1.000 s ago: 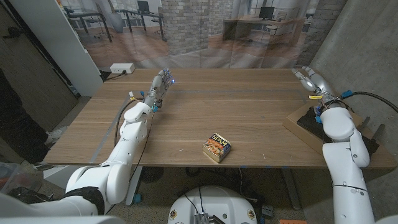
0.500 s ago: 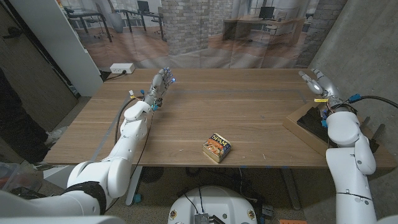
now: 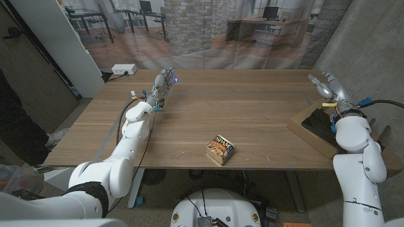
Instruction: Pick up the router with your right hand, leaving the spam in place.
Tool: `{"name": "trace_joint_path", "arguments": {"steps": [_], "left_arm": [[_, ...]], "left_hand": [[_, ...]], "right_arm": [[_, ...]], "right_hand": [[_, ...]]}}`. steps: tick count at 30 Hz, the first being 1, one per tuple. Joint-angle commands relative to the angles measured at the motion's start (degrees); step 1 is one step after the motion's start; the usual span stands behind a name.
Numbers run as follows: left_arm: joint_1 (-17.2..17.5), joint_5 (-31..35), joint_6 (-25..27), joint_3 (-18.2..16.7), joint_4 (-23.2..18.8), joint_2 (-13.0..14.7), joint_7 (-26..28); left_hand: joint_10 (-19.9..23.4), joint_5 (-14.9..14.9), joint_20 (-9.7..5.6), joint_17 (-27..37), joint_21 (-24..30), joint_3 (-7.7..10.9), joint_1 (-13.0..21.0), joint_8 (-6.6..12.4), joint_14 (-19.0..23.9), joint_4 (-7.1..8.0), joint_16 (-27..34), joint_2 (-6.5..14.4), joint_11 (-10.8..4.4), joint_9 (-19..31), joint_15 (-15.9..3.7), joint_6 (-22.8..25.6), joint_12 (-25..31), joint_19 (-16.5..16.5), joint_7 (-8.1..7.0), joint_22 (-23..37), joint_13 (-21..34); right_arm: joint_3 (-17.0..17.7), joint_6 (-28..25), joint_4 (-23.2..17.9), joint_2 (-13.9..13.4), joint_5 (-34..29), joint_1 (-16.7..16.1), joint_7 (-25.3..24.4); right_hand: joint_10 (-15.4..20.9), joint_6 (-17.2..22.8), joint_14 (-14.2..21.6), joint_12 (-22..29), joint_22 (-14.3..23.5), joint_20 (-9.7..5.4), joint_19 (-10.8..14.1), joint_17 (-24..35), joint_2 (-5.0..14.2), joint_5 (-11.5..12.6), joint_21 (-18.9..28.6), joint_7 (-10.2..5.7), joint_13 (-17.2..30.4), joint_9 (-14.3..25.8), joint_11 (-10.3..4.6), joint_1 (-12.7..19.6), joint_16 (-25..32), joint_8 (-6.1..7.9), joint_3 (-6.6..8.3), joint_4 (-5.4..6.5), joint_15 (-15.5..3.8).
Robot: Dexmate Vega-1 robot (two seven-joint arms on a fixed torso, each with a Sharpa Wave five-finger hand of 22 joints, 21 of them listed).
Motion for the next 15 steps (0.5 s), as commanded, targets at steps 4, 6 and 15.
{"name": "trace_joint_path", "arguments": {"steps": [4,6,15], "left_arm": [[-0.1,0.3,0.1,-0.4,0.0,-0.1,-0.6],[-0.1,0.3,0.0,-0.4,0.0,-0.1,-0.6],[0.3,0.3,0.6,-0.4,-0.9,-0.1,-0.5]], "left_hand": [[-0.2,0.5,0.16,0.3,-0.2,-0.18,-0.2,0.11,-5.5,-0.08,0.2,3.1,0.15,0.3,0.08,-0.1,0.2,-1.4,-0.04,0.3,0.2],[-0.2,0.5,0.2,0.3,-0.3,-0.18,-0.2,0.12,-5.4,-0.08,0.2,3.1,0.15,0.3,0.11,-0.1,0.2,-1.4,-0.01,0.3,0.2],[-0.1,0.5,0.17,0.3,-0.4,-0.21,-0.2,0.11,-5.4,-0.07,0.2,3.1,0.15,0.3,0.1,-0.1,0.2,-1.3,-0.04,0.3,0.2]], "right_arm": [[0.9,-1.6,-3.3,1.8,-3.9,-2.2,-0.3],[1.1,-1.9,-3.7,2.1,-4.4,-2.5,-0.4],[1.7,-3.1,-5.8,3.6,-7.3,-3.8,-0.7]], "right_hand": [[0.2,0.2,0.3,0.0,0.1,-0.33,0.5,0.2,-0.18,0.3,0.3,0.17,0.1,0.3,0.29,0.8,0.2,0.23,0.04,-0.27,0.18],[0.2,0.1,0.3,0.0,0.1,-0.33,0.5,0.2,-0.17,0.3,0.3,0.18,0.1,0.3,0.3,0.8,0.2,0.22,0.04,-0.31,0.18],[0.2,0.1,0.3,0.0,0.1,-0.3,0.6,0.2,-0.14,0.3,0.3,0.16,0.1,0.3,0.27,1.0,0.2,0.19,0.02,-0.53,0.18]]}}
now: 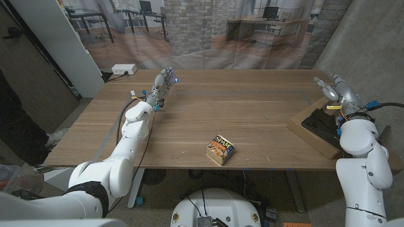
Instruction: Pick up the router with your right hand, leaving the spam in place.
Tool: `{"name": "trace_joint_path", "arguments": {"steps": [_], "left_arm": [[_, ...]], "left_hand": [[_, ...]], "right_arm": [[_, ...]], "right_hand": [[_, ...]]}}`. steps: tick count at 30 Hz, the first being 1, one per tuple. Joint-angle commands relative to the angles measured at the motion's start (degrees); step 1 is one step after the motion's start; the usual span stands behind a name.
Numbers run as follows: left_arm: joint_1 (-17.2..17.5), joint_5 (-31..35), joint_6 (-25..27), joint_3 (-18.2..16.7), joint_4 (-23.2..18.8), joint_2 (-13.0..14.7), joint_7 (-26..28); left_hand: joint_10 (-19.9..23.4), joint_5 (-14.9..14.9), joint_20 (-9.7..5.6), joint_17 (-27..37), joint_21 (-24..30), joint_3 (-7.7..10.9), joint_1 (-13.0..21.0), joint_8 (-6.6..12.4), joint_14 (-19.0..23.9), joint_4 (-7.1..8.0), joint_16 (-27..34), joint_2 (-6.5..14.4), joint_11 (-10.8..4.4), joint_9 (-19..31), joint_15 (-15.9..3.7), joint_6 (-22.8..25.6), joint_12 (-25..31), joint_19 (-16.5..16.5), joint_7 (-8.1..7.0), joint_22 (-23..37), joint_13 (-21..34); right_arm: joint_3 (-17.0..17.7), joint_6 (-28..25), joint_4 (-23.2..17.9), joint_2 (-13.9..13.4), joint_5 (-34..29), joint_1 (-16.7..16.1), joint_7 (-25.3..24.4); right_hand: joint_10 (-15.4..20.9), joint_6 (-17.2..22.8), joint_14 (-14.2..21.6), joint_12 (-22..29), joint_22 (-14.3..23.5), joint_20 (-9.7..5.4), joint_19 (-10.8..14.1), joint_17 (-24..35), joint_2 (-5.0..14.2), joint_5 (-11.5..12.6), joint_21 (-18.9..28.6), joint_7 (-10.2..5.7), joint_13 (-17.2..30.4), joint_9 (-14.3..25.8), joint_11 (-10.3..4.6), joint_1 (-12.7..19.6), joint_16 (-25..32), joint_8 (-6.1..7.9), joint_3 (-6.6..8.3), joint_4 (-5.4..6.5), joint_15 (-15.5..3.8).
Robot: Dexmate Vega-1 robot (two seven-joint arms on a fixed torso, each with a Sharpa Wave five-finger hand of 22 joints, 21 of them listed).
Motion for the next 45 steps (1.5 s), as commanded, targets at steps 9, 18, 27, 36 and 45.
{"name": "trace_joint_path", "arguments": {"steps": [9,18,27,36,45], "left_arm": [[0.5,0.1,0.7,0.1,-1.4,0.0,0.0],[0.7,0.0,1.0,0.4,-1.9,0.0,0.1],[1.0,-0.1,1.3,0.7,-3.1,0.2,0.2],[1.0,-0.2,1.3,1.0,-3.2,0.5,0.1],[0.9,-0.5,1.2,1.0,-3.0,0.8,-0.1]], "left_hand": [[-0.1,0.2,0.2,0.3,-0.4,-0.24,-0.2,0.13,-5.4,-0.05,0.2,3.2,0.14,0.3,0.12,0.0,0.2,-1.3,0.03,0.3,0.2],[-0.1,0.3,0.15,0.3,-0.5,-0.26,-0.3,0.13,-5.4,-0.04,0.2,3.2,0.16,0.3,0.15,0.0,0.2,-1.3,0.06,0.4,0.2],[-0.1,0.3,0.16,0.3,-0.6,-0.29,-0.3,0.12,-5.4,-0.03,0.2,3.2,0.12,0.3,0.14,0.0,0.2,-1.2,0.07,0.4,0.2],[-0.1,0.3,0.18,0.3,-0.7,-0.31,-0.3,0.11,-5.4,-0.03,0.1,3.2,0.11,0.3,0.13,0.0,0.2,-1.2,0.08,0.4,0.2],[-0.1,0.3,0.19,0.3,-0.8,-0.33,-0.3,0.12,-5.4,-0.02,0.2,3.2,0.09,0.3,0.1,0.0,0.2,-1.1,0.07,0.4,0.2]], "right_arm": [[1.9,-2.5,-4.3,2.9,-5.8,-2.8,-0.3],[3.0,-3.5,-5.8,4.5,-7.7,-4.1,-0.3],[3.6,-4.5,-7.4,6.6,-10.0,-5.8,-0.9],[3.8,-5.0,-8.3,8.1,-11.4,-6.7,-0.9],[3.5,-5.7,-9.3,9.3,-13.9,-7.3,-1.1]], "right_hand": [[0.3,0.1,0.3,0.0,0.1,0.12,0.2,0.2,0.24,0.3,0.3,0.15,0.1,0.3,0.24,0.9,0.2,0.2,0.02,-0.75,0.15],[0.5,0.3,0.5,0.1,0.1,0.1,0.4,0.2,0.29,0.3,0.3,0.08,0.1,0.4,0.12,1.1,0.2,0.26,0.01,-0.94,0.12],[0.6,0.3,0.6,0.1,0.1,0.15,0.6,0.2,0.37,0.3,0.4,0.06,0.1,0.4,0.1,1.3,0.3,0.26,0.03,-1.15,0.08],[0.6,0.3,0.6,0.1,0.1,0.12,0.6,0.2,0.48,0.3,0.4,0.06,0.1,0.4,0.11,1.5,0.2,0.24,0.07,-1.39,0.03],[0.6,0.3,0.6,0.1,0.1,0.09,0.6,0.2,0.57,0.4,0.3,0.06,0.1,0.4,0.02,1.8,0.2,0.21,0.1,-1.62,0.03]]}}
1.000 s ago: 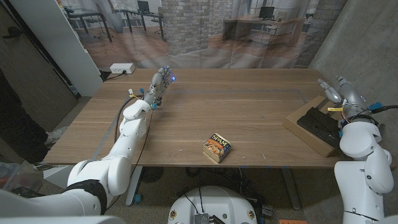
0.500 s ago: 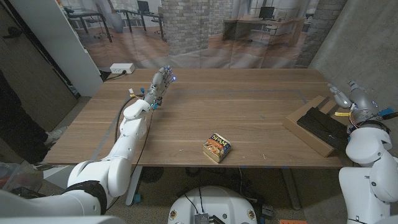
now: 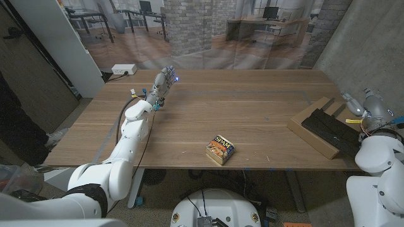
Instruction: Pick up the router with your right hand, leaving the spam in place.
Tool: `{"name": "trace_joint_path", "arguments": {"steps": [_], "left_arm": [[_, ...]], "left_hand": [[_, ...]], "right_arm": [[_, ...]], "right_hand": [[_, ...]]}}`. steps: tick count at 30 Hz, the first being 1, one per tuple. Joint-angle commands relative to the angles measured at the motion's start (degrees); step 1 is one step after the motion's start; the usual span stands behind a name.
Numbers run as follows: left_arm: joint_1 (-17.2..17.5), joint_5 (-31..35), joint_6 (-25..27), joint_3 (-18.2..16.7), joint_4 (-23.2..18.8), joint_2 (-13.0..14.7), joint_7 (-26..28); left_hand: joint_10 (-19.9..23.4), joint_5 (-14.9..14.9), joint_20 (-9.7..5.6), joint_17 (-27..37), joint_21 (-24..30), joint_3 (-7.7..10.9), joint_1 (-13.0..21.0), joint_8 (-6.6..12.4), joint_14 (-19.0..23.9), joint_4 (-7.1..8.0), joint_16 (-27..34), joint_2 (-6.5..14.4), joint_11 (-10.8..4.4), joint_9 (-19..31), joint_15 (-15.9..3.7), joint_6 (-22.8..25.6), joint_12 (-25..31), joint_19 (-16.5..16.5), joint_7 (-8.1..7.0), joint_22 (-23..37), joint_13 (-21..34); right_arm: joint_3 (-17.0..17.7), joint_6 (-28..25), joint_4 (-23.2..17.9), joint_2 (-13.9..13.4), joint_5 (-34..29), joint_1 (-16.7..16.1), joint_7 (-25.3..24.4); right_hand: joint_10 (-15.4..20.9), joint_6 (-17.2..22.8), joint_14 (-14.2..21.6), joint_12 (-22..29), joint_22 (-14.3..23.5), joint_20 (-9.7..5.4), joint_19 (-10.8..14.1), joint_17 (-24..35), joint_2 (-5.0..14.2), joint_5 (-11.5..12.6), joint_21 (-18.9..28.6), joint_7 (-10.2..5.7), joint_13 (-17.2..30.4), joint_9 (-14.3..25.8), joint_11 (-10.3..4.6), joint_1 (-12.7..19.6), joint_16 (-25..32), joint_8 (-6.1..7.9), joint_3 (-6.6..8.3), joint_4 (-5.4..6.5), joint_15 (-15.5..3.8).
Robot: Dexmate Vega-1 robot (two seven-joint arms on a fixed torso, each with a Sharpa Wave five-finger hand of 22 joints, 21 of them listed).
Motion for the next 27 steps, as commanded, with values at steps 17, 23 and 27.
{"name": "trace_joint_path", "arguments": {"steps": [17,23,27], "left_arm": [[-1.7,0.1,-1.1,0.0,2.8,0.3,-1.0],[-1.9,0.3,-1.2,-0.1,3.0,0.2,-1.0],[-1.9,0.4,-1.0,-0.1,2.7,0.1,-1.0]], "left_hand": [[0.0,0.4,0.17,0.3,-0.4,-0.38,-0.3,0.1,-5.4,-0.02,0.1,3.2,0.22,0.3,0.12,0.0,0.2,-1.0,0.02,0.1,0.2],[-0.1,0.4,0.19,0.3,-0.5,-0.41,-0.3,0.09,-5.4,-0.02,0.1,3.2,0.28,0.3,0.09,-0.1,0.2,-1.0,0.01,0.1,0.2],[-0.1,0.4,0.18,0.3,-0.5,-0.42,-0.3,0.09,-5.4,-0.01,0.1,3.2,0.24,0.3,0.09,-0.1,0.2,-1.0,0.04,0.1,0.2]], "right_arm": [[-0.6,-4.1,-3.7,4.2,-10.6,-1.7,1.8],[-0.2,-4.8,-4.0,4.8,-11.7,-1.6,3.2],[0.2,-5.3,-4.0,5.3,-12.1,-1.5,3.7]], "right_hand": [[0.6,0.3,0.2,0.1,0.1,0.18,0.8,0.2,0.12,0.3,0.4,0.05,0.1,0.1,0.12,1.1,0.3,0.23,0.16,-0.69,-0.04],[0.6,0.4,0.3,0.1,0.1,0.18,0.9,0.2,0.15,0.3,0.4,0.06,0.2,0.1,0.14,1.2,0.3,0.26,0.13,-0.83,-0.01],[0.6,0.4,0.3,0.1,0.1,0.13,0.9,0.2,0.15,0.3,0.4,0.06,0.2,0.1,0.17,1.2,0.3,0.27,0.11,-0.89,-0.03]]}}
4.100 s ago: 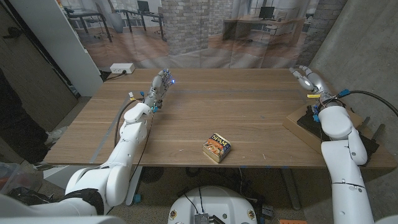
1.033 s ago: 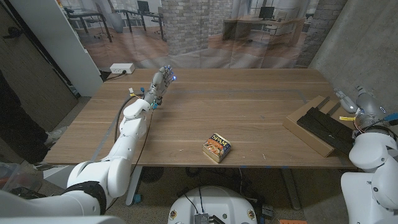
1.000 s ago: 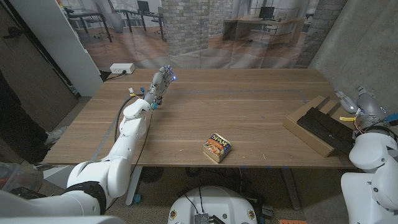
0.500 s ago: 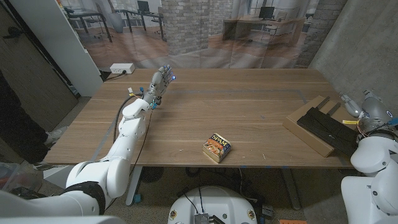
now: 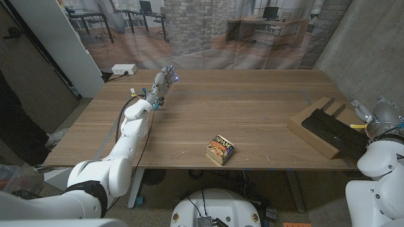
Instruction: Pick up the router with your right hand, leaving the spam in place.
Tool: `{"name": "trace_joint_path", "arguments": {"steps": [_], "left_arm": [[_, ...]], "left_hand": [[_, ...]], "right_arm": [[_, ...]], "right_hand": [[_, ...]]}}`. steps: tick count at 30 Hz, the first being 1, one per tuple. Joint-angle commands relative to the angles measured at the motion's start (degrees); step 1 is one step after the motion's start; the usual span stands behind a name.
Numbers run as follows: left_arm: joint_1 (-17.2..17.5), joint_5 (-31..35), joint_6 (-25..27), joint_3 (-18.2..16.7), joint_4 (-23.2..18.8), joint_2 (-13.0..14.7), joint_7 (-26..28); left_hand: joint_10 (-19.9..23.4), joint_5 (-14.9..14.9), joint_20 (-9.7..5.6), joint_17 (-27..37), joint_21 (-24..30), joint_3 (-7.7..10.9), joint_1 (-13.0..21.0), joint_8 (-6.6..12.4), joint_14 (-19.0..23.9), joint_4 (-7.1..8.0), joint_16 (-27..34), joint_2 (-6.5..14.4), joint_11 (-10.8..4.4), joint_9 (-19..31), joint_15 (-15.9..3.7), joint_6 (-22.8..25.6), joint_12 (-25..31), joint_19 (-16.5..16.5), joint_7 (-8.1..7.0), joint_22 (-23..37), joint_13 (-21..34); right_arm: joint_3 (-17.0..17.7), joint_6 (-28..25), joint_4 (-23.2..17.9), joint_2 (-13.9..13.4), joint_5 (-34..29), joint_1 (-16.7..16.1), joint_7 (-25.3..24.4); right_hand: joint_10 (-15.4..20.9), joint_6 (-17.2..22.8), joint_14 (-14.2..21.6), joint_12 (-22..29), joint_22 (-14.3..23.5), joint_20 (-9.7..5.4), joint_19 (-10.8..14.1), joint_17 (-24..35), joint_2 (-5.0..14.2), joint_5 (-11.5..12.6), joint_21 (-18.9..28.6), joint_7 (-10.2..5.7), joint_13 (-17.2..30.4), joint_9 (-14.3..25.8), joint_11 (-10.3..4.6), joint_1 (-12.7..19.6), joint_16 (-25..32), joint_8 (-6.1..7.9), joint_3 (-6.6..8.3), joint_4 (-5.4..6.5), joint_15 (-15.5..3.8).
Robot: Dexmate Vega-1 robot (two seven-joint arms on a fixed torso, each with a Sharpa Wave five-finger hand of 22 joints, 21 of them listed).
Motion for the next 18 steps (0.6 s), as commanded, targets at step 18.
{"name": "trace_joint_path", "arguments": {"steps": [18], "left_arm": [[1.4,0.2,1.4,0.1,-3.3,0.0,0.4]], "left_hand": [[-0.3,0.5,0.2,0.3,-0.3,-0.23,-0.3,0.09,-5.5,0.23,0.1,3.2,0.37,0.3,0.13,-0.1,0.1,-0.9,0.24,0.1,0.2]], "right_arm": [[2.2,-3.3,-0.7,3.2,-3.2,-0.1,3.3]], "right_hand": [[0.5,0.4,0.3,0.1,0.1,-0.25,0.5,0.2,0.13,0.2,0.3,0.06,0.2,0.2,0.33,0.6,0.2,0.24,-0.03,-0.72,-0.02]]}}
